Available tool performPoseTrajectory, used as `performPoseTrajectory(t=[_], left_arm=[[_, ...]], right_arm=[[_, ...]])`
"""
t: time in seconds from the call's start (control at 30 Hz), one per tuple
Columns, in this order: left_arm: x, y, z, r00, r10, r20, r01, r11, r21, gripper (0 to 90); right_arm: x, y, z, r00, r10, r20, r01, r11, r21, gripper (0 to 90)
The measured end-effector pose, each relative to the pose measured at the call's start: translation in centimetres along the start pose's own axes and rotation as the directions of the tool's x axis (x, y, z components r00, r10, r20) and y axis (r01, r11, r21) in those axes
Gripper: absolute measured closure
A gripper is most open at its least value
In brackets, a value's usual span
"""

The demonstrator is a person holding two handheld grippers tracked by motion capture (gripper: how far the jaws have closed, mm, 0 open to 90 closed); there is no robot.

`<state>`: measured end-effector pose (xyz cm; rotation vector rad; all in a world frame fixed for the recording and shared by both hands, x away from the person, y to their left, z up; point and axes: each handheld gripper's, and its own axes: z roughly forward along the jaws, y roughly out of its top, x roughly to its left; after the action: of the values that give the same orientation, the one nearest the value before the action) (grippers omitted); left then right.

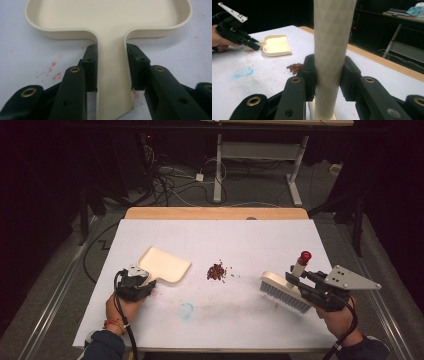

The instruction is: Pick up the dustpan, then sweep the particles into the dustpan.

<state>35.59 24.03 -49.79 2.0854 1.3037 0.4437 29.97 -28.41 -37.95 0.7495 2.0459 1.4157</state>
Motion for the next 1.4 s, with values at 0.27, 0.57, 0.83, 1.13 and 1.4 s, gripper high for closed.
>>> performPoseTrajectory(t=[0.27, 0.57, 0.83, 1.13, 1.4], left_arm=[[-0.1, 0.3, -1.0, 0.9984, 0.051, 0.026, -0.049, 0.9977, -0.046, 63.8], [-0.9, 0.7, -2.4, 0.9922, 0.118, 0.039, -0.117, 0.9926, -0.032, 63.9], [-1.6, 0.4, -3.7, 0.9842, 0.154, 0.087, -0.153, 0.9880, -0.015, 63.9], [-3.2, -0.6, -5.3, 0.9656, 0.212, 0.150, -0.217, 0.9760, 0.016, 63.8], [-4.9, -0.6, -5.8, 0.9431, 0.272, 0.192, -0.284, 0.9578, 0.041, 63.8]], right_arm=[[-0.4, -0.1, 0.5, 1.0000, 0.008, -0.004, -0.008, 1.000, 0.009, 70.1], [-0.6, 0.1, 0.4, 0.9998, 0.016, 0.014, -0.016, 1.000, -0.006, 70.1], [-0.8, 0.1, 0.3, 0.9996, 0.021, 0.019, -0.021, 1.000, -0.008, 70.0], [-1.1, 0.6, 1.1, 0.9992, 0.039, 0.014, -0.038, 0.999, -0.023, 70.1], [-1.4, 1.2, 2.2, 0.9989, 0.039, 0.025, -0.038, 0.999, -0.026, 70.1]])
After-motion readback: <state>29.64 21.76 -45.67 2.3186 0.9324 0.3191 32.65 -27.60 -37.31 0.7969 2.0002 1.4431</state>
